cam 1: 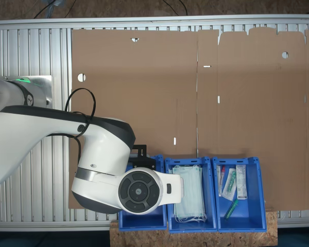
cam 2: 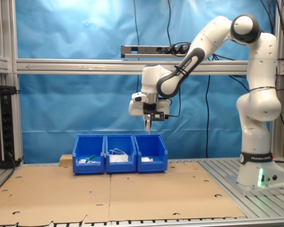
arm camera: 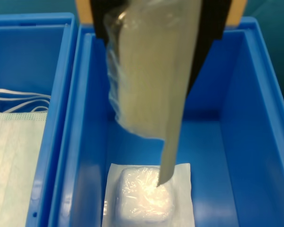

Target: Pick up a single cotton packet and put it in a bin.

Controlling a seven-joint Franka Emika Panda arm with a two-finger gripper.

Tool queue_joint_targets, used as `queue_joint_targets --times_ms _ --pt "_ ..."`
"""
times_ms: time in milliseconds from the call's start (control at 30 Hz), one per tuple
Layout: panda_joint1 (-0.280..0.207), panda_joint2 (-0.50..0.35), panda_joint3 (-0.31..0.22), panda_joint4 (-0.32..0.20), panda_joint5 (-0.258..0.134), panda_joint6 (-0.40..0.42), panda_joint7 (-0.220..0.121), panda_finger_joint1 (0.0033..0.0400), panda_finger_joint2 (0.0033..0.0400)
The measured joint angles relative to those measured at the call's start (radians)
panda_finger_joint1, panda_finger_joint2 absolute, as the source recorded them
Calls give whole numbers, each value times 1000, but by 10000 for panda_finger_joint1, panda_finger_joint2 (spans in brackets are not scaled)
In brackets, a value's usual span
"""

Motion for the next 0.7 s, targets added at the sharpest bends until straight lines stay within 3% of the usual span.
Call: queue_joint_targets --times_ms 700 --pt "0 0 0 1 -1 -1 37 53 53"
